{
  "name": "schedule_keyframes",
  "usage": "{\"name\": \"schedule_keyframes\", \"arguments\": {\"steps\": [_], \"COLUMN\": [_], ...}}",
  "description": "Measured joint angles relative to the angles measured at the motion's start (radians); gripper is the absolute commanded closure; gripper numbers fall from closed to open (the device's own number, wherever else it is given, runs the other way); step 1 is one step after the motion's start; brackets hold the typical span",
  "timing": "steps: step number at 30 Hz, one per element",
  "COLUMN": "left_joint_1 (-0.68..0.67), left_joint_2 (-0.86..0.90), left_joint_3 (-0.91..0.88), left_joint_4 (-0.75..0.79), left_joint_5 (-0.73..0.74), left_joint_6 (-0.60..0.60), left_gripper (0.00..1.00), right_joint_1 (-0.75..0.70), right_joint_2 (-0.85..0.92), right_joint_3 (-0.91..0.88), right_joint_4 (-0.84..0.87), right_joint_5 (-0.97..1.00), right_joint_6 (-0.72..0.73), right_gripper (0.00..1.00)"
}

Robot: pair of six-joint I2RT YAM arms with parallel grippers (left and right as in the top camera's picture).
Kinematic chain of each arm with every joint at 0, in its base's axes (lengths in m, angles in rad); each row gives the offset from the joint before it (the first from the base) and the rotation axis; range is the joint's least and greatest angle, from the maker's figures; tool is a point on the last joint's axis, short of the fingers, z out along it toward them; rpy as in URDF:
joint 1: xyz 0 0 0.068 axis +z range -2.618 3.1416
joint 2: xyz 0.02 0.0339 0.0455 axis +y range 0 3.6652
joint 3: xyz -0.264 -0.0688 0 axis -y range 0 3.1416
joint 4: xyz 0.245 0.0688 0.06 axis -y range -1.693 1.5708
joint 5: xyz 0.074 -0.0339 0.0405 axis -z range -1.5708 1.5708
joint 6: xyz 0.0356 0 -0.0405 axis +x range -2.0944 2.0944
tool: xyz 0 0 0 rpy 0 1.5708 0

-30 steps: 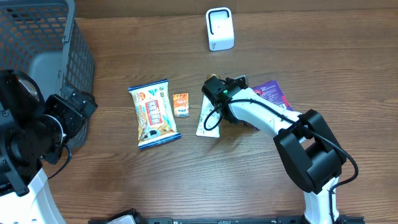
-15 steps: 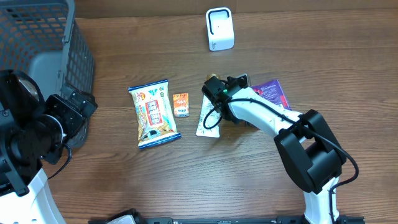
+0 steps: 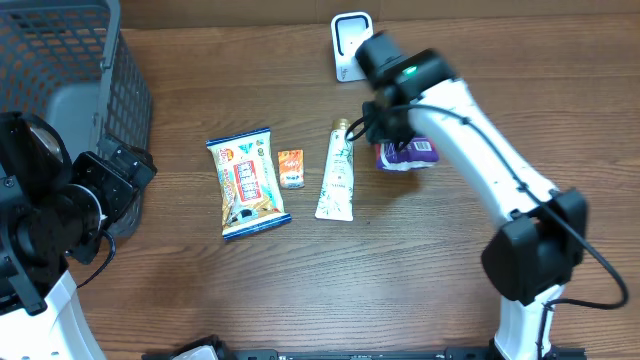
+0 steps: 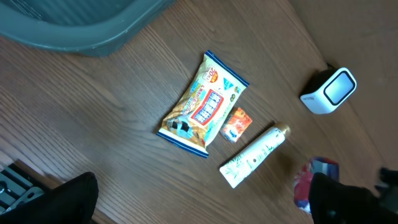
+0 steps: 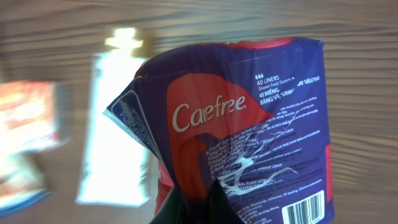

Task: Scan the item barcode
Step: 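Set the Carefree pack down flat and open the right gripper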

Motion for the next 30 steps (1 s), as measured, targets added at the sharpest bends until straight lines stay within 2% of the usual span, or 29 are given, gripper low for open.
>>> {"name": "schedule_keyframes", "arguments": {"steps": [6,11,15,19,20,22,25,30], "left_joint_1": [0.000,0.000,0.000,0.000,0.000,0.000,0.000,0.000], "left_joint_2": [0.000,0.000,0.000,0.000,0.000,0.000,0.000,0.000], "left_joint_3": [0.000,0.000,0.000,0.000,0.000,0.000,0.000,0.000], "left_joint_4": [0.000,0.000,0.000,0.000,0.000,0.000,0.000,0.000], "left_joint_5": [0.000,0.000,0.000,0.000,0.000,0.000,0.000,0.000], "left_joint_6": [0.000,0.000,0.000,0.000,0.000,0.000,0.000,0.000], "left_gripper": [0.00,0.00,0.00,0.00,0.00,0.00,0.00,0.00], "right_joint_1": [-0.181,-0.344,-0.414,-0.465,-0.478,-0.505,-0.562,-0.647], "right_joint_2": [-0.012,-0.012,-0.013,-0.013,-0.013,-0.013,-0.014,-0.018], "right_joint_3": [-0.024,-0.132,-0.245,-0.422,-0.466,-0.523,-0.539,-0.514], "right_joint_4": [-0.001,0.016,0.122,0.277,0.311,0.344,0.345,0.221], "right_joint_5": [-0.481,-0.812,-0.935,-0.993,-0.996,-0.990,-0.897,-0.663], "right_joint_6": [-0.155,-0.264,-0.285,-0.231,-0.217,-0.182,-0.121,-0.095], "right_gripper": [0.96,0.96,0.96,0.96,0.94,0.83,0.55,0.44]}}
